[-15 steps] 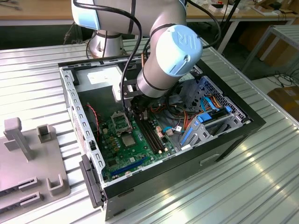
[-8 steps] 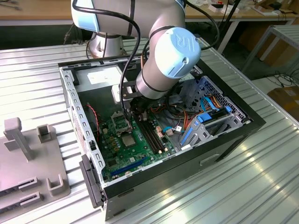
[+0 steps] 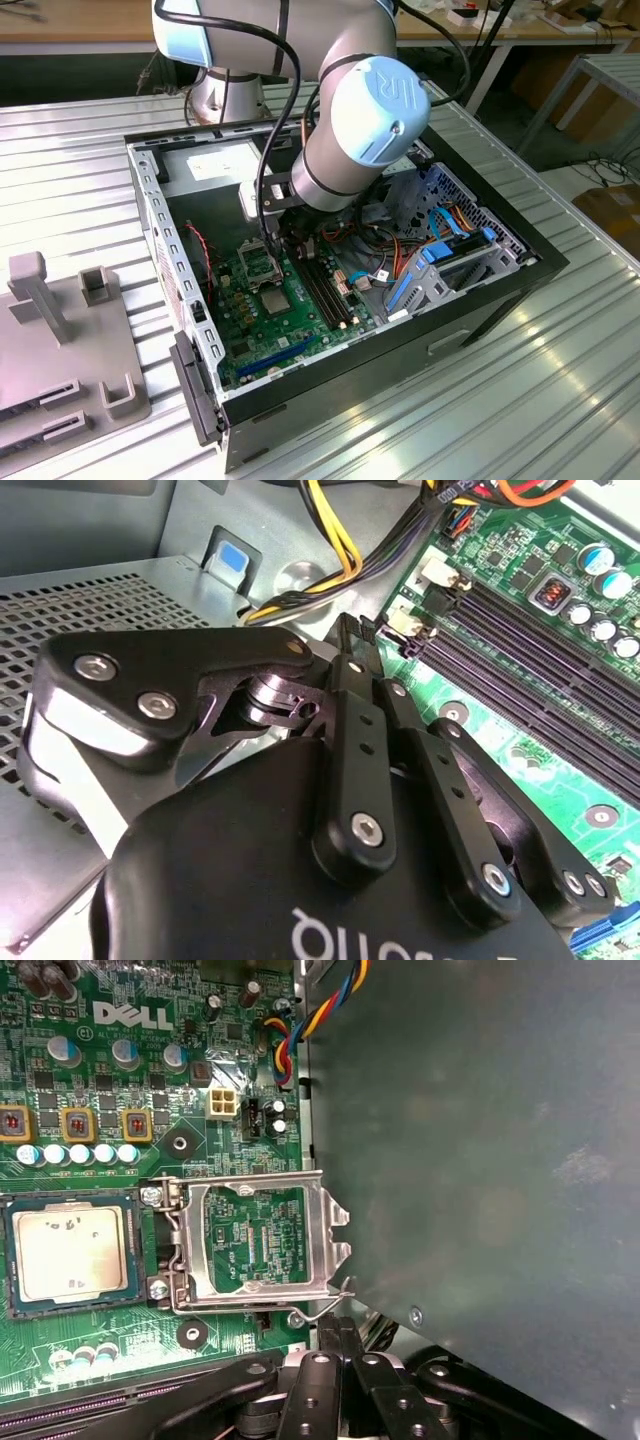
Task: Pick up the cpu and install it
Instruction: 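Place the cpu into insertion slot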
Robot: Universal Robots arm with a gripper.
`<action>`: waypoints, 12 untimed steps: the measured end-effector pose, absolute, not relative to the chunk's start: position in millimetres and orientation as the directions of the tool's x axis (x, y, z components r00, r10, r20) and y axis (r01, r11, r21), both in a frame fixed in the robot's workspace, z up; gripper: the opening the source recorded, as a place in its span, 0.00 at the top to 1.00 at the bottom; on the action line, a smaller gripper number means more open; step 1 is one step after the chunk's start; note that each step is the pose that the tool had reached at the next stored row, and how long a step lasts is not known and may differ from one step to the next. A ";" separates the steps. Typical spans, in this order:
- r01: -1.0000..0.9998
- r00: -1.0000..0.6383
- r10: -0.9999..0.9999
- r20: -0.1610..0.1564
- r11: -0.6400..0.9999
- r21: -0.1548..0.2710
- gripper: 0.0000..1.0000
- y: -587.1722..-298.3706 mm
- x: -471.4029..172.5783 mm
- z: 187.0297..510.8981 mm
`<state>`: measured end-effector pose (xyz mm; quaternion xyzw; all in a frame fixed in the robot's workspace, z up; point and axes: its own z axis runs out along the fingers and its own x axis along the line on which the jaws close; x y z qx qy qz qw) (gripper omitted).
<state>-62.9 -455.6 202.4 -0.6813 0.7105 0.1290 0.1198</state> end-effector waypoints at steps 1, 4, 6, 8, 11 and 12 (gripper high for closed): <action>-0.999 -0.043 -0.939 -0.342 0.038 0.020 0.89 -455.6 -62.9 202.4; -0.999 -0.043 -0.941 -0.336 0.039 0.020 0.89 -455.6 -63.2 202.4; -0.999 -0.043 -0.941 -0.336 0.039 0.020 0.89 -455.6 -63.2 202.4; -0.999 -0.043 -0.941 -0.336 0.039 0.020 0.89 -455.6 -63.6 202.4; -0.999 -0.043 -0.941 -0.336 0.039 0.020 0.89 -455.6 -64.8 202.4; -0.999 -0.043 -0.941 -0.336 0.039 0.020 0.89 -455.6 -65.4 202.4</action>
